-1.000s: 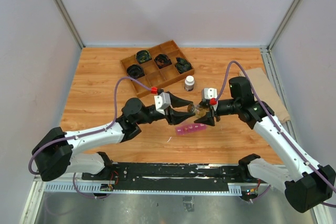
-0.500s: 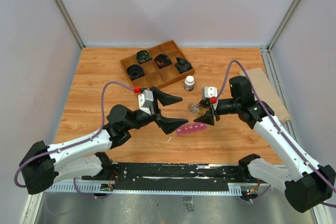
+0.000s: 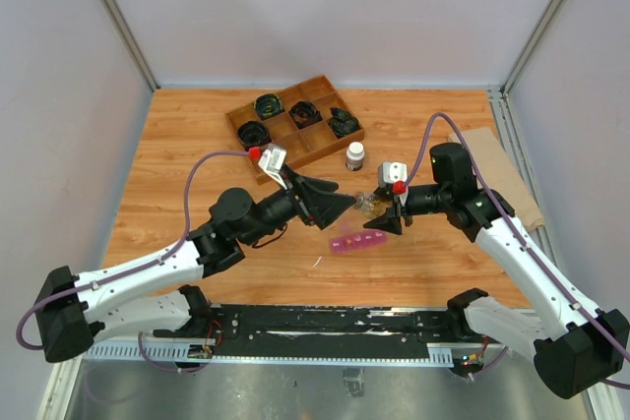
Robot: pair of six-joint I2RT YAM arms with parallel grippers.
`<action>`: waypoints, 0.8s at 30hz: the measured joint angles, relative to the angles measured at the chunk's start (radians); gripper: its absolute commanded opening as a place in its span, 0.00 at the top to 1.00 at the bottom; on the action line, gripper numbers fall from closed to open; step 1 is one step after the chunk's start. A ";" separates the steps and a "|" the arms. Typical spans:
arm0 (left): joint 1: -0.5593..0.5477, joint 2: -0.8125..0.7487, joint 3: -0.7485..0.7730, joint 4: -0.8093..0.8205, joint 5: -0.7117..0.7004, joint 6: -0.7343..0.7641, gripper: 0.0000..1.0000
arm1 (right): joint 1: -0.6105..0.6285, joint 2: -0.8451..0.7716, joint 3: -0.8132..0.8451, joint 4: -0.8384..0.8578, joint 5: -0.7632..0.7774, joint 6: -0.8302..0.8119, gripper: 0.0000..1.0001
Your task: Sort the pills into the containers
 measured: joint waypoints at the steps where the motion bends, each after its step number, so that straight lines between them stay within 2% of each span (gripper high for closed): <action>1: -0.017 0.011 0.027 -0.041 -0.034 -0.002 0.16 | 0.000 0.000 0.000 0.000 0.000 0.000 0.99; 8: -0.068 0.111 0.136 -0.215 -0.183 -0.006 0.26 | 0.000 0.000 0.000 0.000 0.006 0.000 0.99; 17: -0.096 0.173 0.196 -0.259 -0.193 -0.002 0.29 | -0.001 0.001 0.000 0.001 0.016 0.001 1.00; 22: -0.109 0.177 0.201 -0.266 -0.192 0.005 0.36 | -0.002 0.001 0.000 0.003 0.016 0.002 0.99; 24: -0.110 0.178 0.201 -0.268 -0.192 0.005 0.42 | -0.002 0.001 0.000 0.003 0.015 0.002 0.99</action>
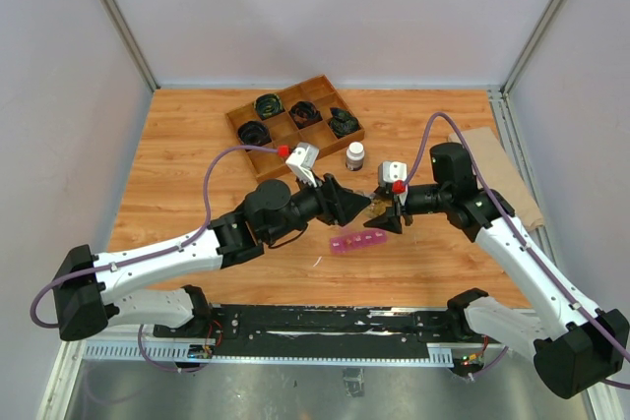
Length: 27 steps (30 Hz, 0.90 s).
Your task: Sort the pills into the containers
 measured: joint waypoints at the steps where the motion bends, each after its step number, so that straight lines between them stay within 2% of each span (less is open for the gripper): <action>1: 0.000 0.000 0.000 -0.002 0.000 0.002 0.48 | 0.000 0.000 0.000 0.000 0.000 0.000 0.99; 7: -0.004 0.006 0.011 -0.011 0.020 0.011 0.69 | 0.000 0.000 0.000 0.000 0.007 0.001 0.99; 10: -0.004 0.008 0.013 -0.012 0.037 0.026 0.85 | 0.000 0.000 0.000 -0.001 0.007 0.001 0.99; 15: 0.003 0.003 -0.047 0.104 0.107 0.131 0.92 | 0.000 -0.001 0.000 -0.011 0.003 0.000 0.99; 19: 0.036 -0.006 -0.157 0.316 0.266 0.333 0.99 | 0.001 -0.001 -0.002 -0.035 -0.022 -0.009 0.99; 24: 0.074 -0.004 -0.211 0.453 0.452 0.592 0.96 | 0.004 -0.001 -0.002 -0.036 -0.060 -0.032 0.99; 25: 0.087 0.000 -0.214 0.467 0.488 0.623 0.91 | 0.004 -0.001 -0.002 -0.033 -0.063 -0.034 0.99; 26: 0.103 0.008 -0.215 0.483 0.526 0.643 0.81 | 0.004 -0.001 -0.002 -0.029 -0.062 -0.034 1.00; 27: 0.117 0.014 -0.216 0.494 0.554 0.654 0.67 | 0.004 -0.001 -0.002 -0.024 -0.063 -0.034 0.99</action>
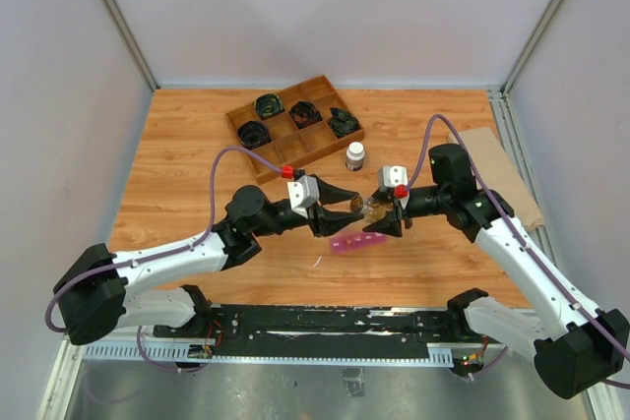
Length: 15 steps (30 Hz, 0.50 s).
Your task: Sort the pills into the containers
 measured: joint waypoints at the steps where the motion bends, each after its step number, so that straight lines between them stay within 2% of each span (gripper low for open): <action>1: 0.018 0.011 -0.002 0.019 0.035 0.003 0.51 | 0.000 0.000 0.000 0.003 0.002 0.000 0.99; 2: 0.029 0.019 -0.003 0.036 0.057 0.003 0.36 | 0.000 0.000 0.000 0.005 0.004 0.000 0.99; 6: 0.045 0.023 -0.031 0.090 0.092 -0.029 0.02 | -0.003 0.000 0.000 0.017 0.015 0.014 0.99; 15: 0.045 -0.137 -0.076 0.090 0.024 -0.254 0.01 | -0.004 0.000 0.000 0.020 0.029 0.030 0.99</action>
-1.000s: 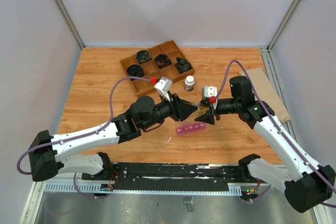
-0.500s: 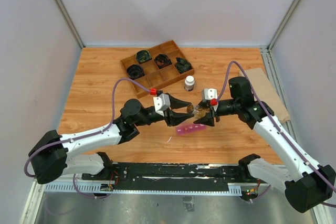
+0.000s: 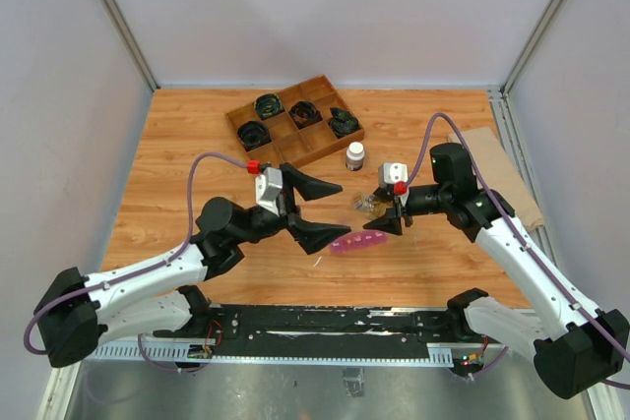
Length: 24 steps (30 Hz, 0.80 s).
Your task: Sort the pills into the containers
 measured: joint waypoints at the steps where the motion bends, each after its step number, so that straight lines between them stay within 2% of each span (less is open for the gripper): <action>1: 0.000 -0.026 0.000 -0.006 -0.011 -0.037 0.01 | 0.000 0.000 0.000 0.000 0.000 0.000 1.00; 6: 0.000 -0.098 -0.005 -0.039 -0.097 -0.227 0.15 | 0.000 0.000 0.000 0.000 0.002 0.001 0.99; 9: -0.016 -0.113 -0.010 -0.107 -0.207 -0.299 0.16 | 0.000 0.000 0.000 0.000 0.002 0.001 0.99; 11: -0.068 -0.114 -0.009 -0.168 -0.328 -0.305 0.16 | 0.000 0.000 0.000 0.000 0.003 0.001 0.99; 15: -0.143 -0.096 0.006 -0.272 -0.480 -0.308 0.17 | 0.000 0.000 0.000 0.000 0.008 0.001 0.99; 18: -0.148 -0.061 0.044 -0.317 -0.545 -0.312 0.16 | 0.000 0.000 0.000 0.000 0.010 0.001 1.00; 24: -0.158 0.001 0.103 -0.343 -0.588 -0.324 0.17 | 0.000 0.000 0.000 0.001 0.011 0.001 0.99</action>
